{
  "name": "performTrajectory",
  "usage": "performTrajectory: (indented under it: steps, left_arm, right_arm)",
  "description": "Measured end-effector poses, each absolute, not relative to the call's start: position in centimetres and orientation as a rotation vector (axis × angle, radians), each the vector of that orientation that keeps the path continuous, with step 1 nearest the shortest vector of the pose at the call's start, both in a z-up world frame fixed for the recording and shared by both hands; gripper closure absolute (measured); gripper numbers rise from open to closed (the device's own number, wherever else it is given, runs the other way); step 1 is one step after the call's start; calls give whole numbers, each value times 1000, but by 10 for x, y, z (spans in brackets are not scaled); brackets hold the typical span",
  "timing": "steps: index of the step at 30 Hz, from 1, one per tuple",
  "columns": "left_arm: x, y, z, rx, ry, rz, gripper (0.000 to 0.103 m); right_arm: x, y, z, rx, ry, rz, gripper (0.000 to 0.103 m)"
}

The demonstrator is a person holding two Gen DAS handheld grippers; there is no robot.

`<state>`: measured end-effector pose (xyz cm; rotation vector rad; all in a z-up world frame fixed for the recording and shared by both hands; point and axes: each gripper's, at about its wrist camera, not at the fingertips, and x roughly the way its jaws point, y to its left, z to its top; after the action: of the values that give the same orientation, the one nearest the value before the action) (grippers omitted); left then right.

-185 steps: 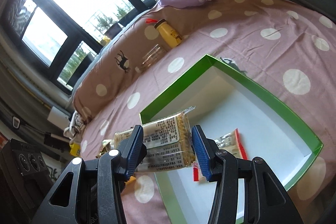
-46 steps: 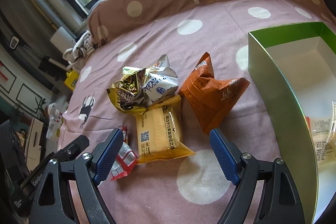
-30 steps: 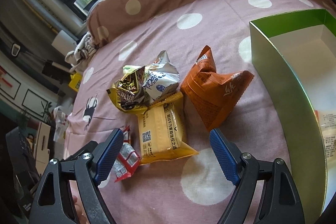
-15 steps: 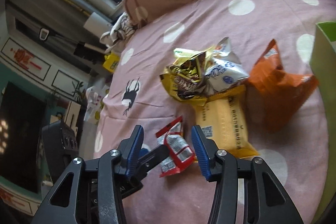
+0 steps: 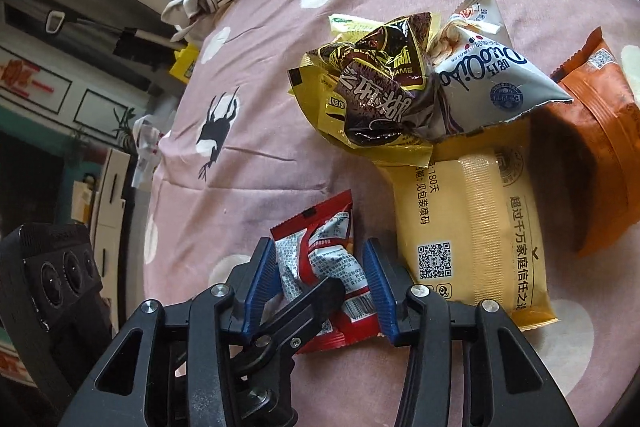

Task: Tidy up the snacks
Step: 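Close the right tool on the red-and-white wafer packet and lift, then carry the wafer packet with the right tool over the green box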

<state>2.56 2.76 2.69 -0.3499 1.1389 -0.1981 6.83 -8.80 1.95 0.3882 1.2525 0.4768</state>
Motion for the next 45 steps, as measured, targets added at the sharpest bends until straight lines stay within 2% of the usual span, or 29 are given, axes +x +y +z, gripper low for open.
performTrajectory:
  steps: [2,7,25,45]
  left_arm:
    - [24,28,27,-346,1135,-201,61]
    - [15,23,42,-301,1079,-182,66]
    - [-36,-24,117,-195,767,-318,66]
    - [-48,-106,155,-67,648,-510,66]
  right_arm:
    - [67,-88,20,399,1243,480,54]
    - [55,-91,34,417,1142,498,63]
    - [-8,-139,121,437,809,444,63]
    - [-50,-223,160,515,643,284,63]
